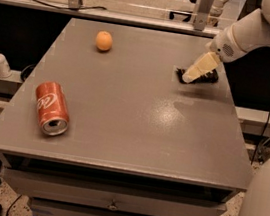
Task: Pick rxbar chocolate
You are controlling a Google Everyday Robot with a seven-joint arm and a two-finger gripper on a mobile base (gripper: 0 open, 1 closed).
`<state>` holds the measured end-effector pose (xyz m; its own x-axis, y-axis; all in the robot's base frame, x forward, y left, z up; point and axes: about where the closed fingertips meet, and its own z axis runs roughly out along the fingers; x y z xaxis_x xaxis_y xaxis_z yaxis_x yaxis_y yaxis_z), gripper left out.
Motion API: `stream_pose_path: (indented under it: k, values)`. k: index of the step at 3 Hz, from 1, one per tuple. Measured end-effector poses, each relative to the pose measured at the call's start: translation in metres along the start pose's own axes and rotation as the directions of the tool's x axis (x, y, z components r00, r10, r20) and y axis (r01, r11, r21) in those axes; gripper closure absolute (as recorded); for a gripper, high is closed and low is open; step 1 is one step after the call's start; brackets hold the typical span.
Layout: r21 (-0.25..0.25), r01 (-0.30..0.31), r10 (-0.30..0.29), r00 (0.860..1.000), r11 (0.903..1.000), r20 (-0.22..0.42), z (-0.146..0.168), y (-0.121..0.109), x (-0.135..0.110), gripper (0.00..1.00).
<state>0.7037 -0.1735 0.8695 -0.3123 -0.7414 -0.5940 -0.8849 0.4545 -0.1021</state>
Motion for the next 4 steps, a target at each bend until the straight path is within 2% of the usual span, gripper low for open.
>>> stream_pose_path:
  k: [1, 2, 4]
  values:
    - [0.026, -0.013, 0.014, 1.000, 0.9996, -0.014, 0.021, -0.017, 0.014, 0.00]
    - [0.055, 0.013, -0.011, 1.000, 0.9984, -0.020, 0.022, -0.030, 0.024, 0.17]
    - [0.078, 0.030, -0.026, 0.998, 0.9965, -0.052, 0.005, -0.039, 0.040, 0.65]
